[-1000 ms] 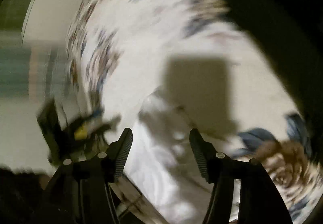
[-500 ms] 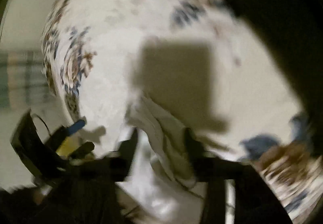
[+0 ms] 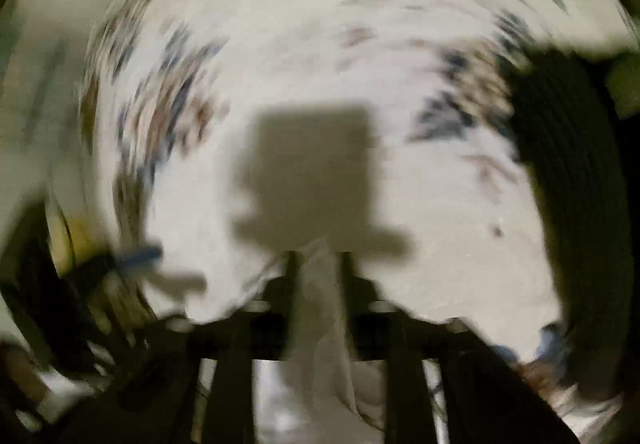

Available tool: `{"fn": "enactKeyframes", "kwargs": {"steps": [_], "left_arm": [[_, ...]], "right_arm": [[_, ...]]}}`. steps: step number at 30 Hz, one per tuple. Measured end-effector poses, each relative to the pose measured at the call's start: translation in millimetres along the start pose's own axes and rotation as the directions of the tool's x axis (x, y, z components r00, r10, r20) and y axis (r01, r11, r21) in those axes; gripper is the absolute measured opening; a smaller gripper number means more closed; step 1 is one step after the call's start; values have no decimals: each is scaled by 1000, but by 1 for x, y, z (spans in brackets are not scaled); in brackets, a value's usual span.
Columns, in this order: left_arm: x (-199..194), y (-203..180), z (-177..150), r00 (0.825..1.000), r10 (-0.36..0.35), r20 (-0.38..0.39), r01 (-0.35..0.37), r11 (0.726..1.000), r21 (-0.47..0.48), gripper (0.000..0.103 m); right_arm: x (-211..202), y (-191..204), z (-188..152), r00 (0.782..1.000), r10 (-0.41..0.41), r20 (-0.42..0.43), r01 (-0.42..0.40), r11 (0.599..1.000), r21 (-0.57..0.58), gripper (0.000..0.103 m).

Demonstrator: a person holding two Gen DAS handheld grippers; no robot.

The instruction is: Fold small clothes

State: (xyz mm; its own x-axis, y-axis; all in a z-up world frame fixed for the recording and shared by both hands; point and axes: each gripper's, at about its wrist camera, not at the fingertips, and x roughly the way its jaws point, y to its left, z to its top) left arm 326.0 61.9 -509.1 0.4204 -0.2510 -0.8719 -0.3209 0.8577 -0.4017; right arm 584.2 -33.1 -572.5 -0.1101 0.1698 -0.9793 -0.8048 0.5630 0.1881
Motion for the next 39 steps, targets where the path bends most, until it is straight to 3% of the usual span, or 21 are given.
{"fn": "enactKeyframes", "kwargs": {"steps": [2, 4, 6, 7, 8, 10, 12, 13, 14, 16, 17, 18, 20, 22, 27, 31, 32, 33, 34, 35, 39], "left_arm": [[2, -6, -1, 1000, 4, -2, -4, 1000, 12, 77], [4, -10, -1, 1000, -3, -5, 3, 1000, 16, 77], [6, -16, -1, 1000, -11, -9, 11, 1000, 28, 77], [7, -19, -2, 1000, -14, -11, 14, 999, 38, 77], [8, -22, -3, 1000, -15, -11, 15, 999, 46, 77], [12, -28, -4, 1000, -22, -18, 23, 998, 63, 77], [14, -32, -5, 999, -25, -24, 27, 997, 71, 77], [15, -34, -6, 999, -27, -27, 29, 997, 74, 77], [15, -35, -6, 999, -31, -29, 33, 996, 77, 77], [15, -38, -6, 999, -26, -29, 29, 996, 89, 77], [15, -39, -6, 999, -24, -28, 27, 995, 96, 77], [15, -40, -6, 999, -23, -28, 25, 995, 101, 77], [16, -41, -4, 999, -18, -29, 21, 994, 108, 77], [18, -42, 0, 999, -16, -33, 20, 994, 108, 77], [19, -50, 14, 1000, -4, -10, 6, 990, 140, 77], [29, -60, 34, 1000, 21, 7, -22, 985, 172, 77], [32, -62, 38, 999, 31, 7, -32, 983, 182, 77], [35, -64, 42, 999, 43, 9, -43, 980, 192, 77], [40, -67, 47, 998, 56, 12, -58, 976, 209, 77], [44, -69, 50, 997, 70, 14, -71, 973, 218, 77], [68, -70, 62, 992, 124, -13, -117, 963, 242, 78]], "right_arm": [[14, 20, -2, 995, -93, -42, 87, 988, -126, 46], [28, 20, -2, 988, -138, -64, 129, 982, -135, 2], [26, 2, 4, 998, -53, -44, 54, 998, 21, 3], [23, -18, 6, 996, 80, -26, -74, 981, 181, 3], [23, -38, 4, 979, 204, -2, -193, 926, 324, 3], [31, -76, -8, 910, 404, 92, -385, 742, 548, 3], [46, -104, -24, 844, 516, 148, -472, 583, 661, 3], [46, -109, -25, 864, 485, 133, -441, 606, 662, 5], [38, -111, -24, 912, 396, 104, -371, 690, 621, 7], [17, -104, -21, 955, 284, 86, -287, 810, 512, 33], [0, -97, -24, 970, 223, 98, -243, 860, 449, 55], [-14, -92, -30, 976, 181, 120, -215, 886, 410, 60], [-34, -85, -45, 983, 128, 133, -169, 916, 365, 60], [-50, -88, -70, 993, 37, 109, -72, 937, 341, 60], [-63, -103, -145, 997, -27, 76, -5, 921, 389, 60], [-31, -106, -189, 1000, -26, 11, 18, 881, 473, 60], [-23, -106, -195, 999, -32, 4, 26, 879, 476, 56], [-19, -106, -201, 999, -38, 17, 25, 880, 474, 29], [-18, -106, -206, 998, -53, 44, 26, 876, 481, 11], [-18, -109, -210, 996, -68, 64, 26, 862, 506, 5], [-28, -122, -235, 973, -171, 154, 43, 793, 608, 4]]}}
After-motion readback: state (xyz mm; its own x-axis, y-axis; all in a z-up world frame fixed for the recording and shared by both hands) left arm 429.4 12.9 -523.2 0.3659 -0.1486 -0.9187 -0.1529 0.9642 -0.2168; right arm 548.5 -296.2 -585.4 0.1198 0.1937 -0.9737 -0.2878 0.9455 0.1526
